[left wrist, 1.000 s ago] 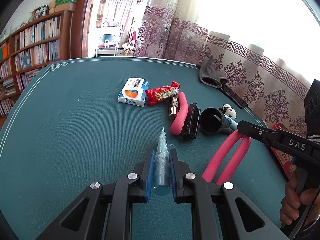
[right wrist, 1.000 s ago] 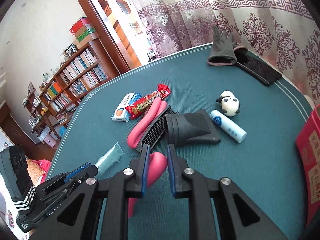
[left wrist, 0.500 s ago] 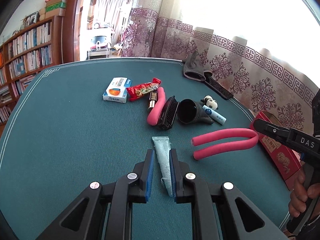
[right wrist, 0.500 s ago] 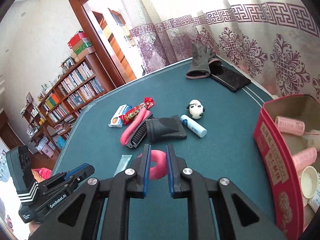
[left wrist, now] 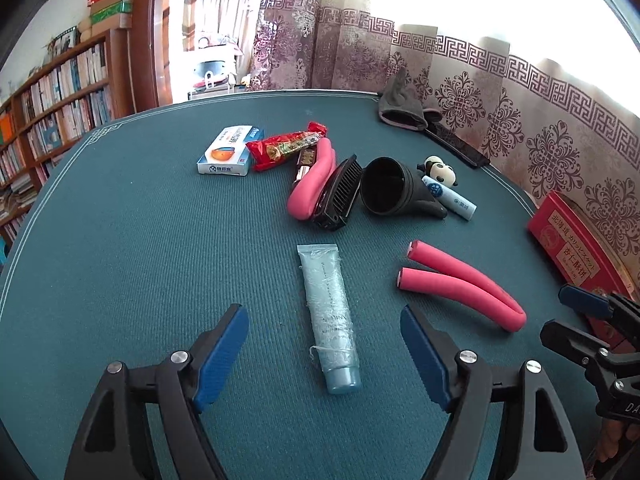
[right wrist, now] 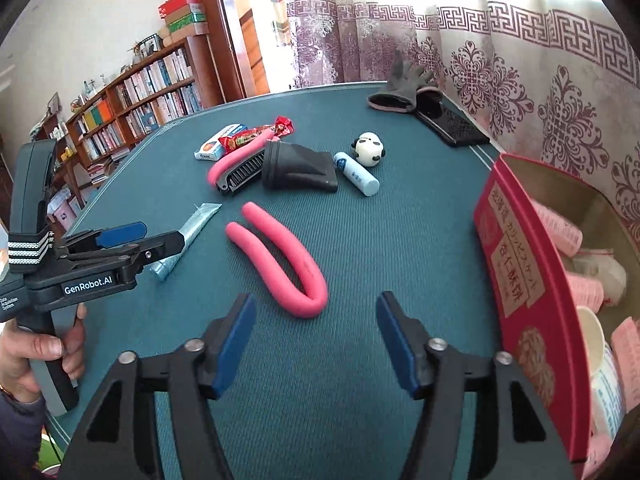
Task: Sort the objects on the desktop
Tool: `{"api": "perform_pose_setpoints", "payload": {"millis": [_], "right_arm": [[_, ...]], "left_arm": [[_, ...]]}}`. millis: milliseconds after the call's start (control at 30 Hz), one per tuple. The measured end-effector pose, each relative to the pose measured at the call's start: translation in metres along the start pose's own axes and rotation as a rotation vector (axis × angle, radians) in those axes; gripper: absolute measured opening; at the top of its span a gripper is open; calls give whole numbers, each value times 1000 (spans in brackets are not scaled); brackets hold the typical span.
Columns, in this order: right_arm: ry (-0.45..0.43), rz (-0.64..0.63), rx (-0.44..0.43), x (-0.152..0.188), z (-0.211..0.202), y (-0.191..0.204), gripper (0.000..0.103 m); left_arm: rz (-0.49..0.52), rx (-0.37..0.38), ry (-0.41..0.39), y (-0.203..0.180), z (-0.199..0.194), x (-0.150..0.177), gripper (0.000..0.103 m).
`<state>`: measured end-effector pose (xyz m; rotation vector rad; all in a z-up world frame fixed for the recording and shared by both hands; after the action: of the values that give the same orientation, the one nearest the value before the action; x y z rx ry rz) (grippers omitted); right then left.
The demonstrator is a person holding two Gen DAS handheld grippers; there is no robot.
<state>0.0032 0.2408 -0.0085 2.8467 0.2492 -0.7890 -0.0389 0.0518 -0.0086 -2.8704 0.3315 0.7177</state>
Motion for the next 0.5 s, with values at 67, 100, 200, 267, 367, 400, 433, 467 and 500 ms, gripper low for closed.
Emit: {"api": "perform_pose_setpoints", "payload": {"millis": [67,100,200,267,367,400,433,467,500], "right_arm": [[-13,-59,39,-7,3,6,74],[-12,-85,59,-11,5,8,74],[6,-132,66,-19,17,13,66],[38,-145,50,-24,28,14,64],[94,-144,0,-29,44,15,64],[107,-143,-19,-31,48,16,64],[121,-148,-37,-33,52,17,64],[127,-153,-46,-35,55,19,64],[131,-154,-45,-36,59,21,61]], "left_arm": [[10,-2,13,-2,4,0,78],[15,-1,20,-3,7,0,66],[19,21,65,-6,20,1,30],[14,28,57,-6,19,0,27],[16,36,50,-7,17,1,24],[18,37,44,-8,16,1,24],[20,39,36,-9,13,1,24],[20,41,29,-10,11,1,24],[18,43,24,-10,8,1,23]]}}
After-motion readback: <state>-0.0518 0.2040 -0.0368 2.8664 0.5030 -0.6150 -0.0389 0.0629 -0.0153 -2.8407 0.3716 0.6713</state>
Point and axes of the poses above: each gripper's, at about its wrist camera, not at the fingertips, and z roughly the way its jaws point, y to its left, x to its underside, the point moved 6 cm from there along z, roughly the way its jaws point, and after that the axes turned 15 degrees about y, right-handed, at the moved point
